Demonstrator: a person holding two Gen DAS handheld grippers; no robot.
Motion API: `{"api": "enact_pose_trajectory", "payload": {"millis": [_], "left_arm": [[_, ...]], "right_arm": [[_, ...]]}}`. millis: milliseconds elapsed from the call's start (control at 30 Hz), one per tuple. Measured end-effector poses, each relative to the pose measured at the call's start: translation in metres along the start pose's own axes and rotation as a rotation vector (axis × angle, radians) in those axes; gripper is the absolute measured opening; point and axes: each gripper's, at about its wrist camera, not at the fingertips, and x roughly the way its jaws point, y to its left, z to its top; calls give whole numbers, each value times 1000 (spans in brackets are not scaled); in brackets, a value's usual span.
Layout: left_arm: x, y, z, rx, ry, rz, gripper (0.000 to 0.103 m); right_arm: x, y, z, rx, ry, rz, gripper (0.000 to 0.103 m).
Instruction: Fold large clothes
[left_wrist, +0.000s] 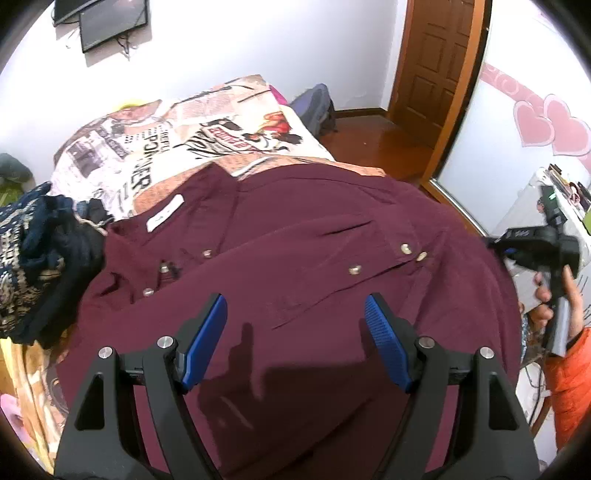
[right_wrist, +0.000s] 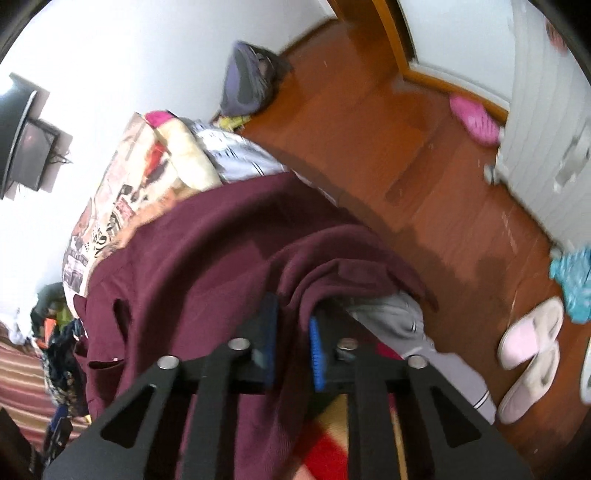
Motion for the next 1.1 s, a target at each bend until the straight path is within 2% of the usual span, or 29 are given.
{"api": "enact_pose_trajectory", "payload": {"millis": [100, 267, 333, 467, 567, 633, 700, 900, 1000, 1100], "left_arm": [[-8, 9, -3, -11, -15, 9, 76], [-22, 20, -5, -36, -51, 14, 76], [-29, 24, -5, -47, -65, 11, 76], [-42, 31, -7, -56, -98, 14, 76], [-51, 36, -10, -59, -117, 17, 76], [-56, 40, -12, -63, -125, 15, 76], [-60, 43, -16, -64, -129, 17, 76], [-65, 49, -30, -57, -125, 32, 76], [-66, 50, -37, -56, -120, 37, 76], [-68, 51, -41, -54, -122, 43, 76]], "right_arm": [[-30, 22, 1, -78, -92, -19, 10], [-87, 78, -6, -240, -224, 54, 9], [-102, 100, -14, -305, -260, 93, 9], [-125, 143, -38, -442, -280, 183, 9], [-127, 172, -61, -544, -255, 248, 9], [-117, 189, -74, -611, -229, 250, 9], [-97, 201, -90, -674, -160, 248, 9], [-31, 206, -128, -732, 86, 212, 9], [-12, 201, -141, -744, 140, 147, 11], [-18, 201, -148, -761, 129, 122, 13]]}}
